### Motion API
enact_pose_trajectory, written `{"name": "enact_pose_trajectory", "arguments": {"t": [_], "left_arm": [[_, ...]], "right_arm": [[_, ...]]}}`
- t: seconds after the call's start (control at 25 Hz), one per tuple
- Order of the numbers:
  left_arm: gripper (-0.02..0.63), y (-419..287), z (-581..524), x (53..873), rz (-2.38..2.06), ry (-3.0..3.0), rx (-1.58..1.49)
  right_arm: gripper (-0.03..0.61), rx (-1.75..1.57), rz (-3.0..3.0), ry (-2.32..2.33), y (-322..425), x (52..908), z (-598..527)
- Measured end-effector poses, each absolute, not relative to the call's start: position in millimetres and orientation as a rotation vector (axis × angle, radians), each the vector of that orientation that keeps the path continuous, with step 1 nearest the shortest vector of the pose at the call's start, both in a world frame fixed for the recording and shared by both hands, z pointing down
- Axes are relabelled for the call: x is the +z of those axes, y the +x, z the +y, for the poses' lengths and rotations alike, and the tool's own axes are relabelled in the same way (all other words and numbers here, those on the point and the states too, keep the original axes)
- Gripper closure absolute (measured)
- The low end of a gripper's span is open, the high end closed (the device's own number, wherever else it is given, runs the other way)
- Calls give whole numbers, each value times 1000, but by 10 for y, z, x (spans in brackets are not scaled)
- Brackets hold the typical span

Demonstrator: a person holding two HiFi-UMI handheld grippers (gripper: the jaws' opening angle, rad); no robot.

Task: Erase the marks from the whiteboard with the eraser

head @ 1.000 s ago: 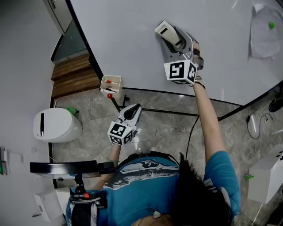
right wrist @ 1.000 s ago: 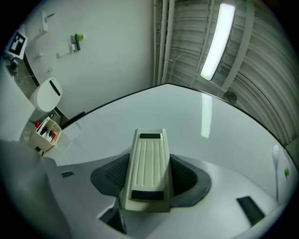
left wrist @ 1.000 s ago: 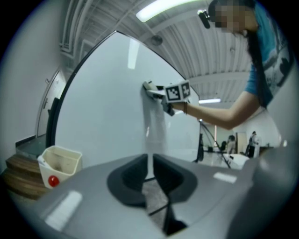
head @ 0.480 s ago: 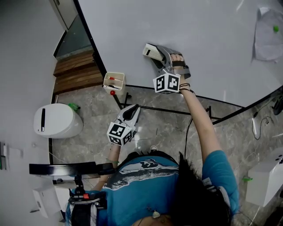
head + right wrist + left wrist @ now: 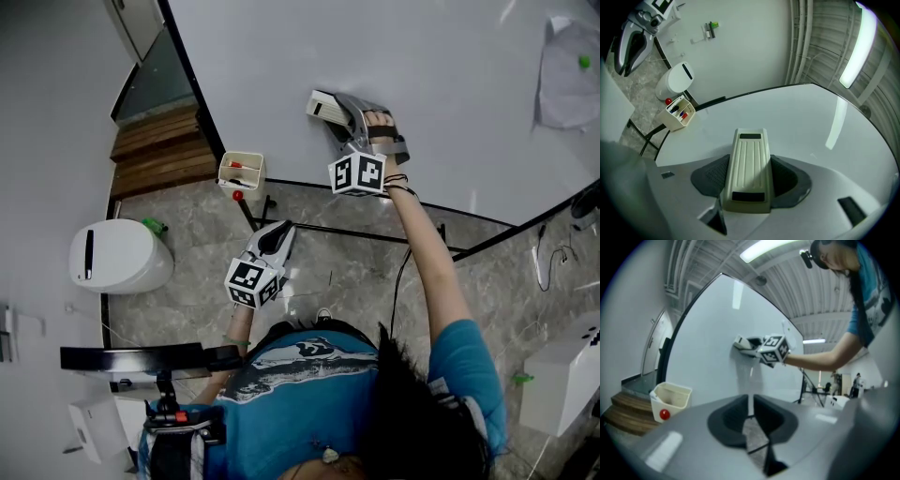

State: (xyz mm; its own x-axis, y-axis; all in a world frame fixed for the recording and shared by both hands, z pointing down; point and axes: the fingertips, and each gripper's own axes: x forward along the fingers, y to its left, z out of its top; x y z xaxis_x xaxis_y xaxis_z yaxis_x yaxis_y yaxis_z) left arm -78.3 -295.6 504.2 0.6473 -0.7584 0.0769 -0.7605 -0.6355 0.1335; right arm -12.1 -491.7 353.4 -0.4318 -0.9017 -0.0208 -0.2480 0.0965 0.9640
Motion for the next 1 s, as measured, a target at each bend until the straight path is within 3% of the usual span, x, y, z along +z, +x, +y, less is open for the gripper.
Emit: {"name": "enact_pose_trajectory", "arguments": {"t": [0.68,1.0], "left_arm": [[589,-578,-2945,4999,-1187,2744,24],[588,-549,-2956,5010,-1185,2746,30]], "right_arm": [[316,-1409,-1739,1462,986,1444,-4638],[316,-1411,-1727,1591,1505,868,-4582]]}}
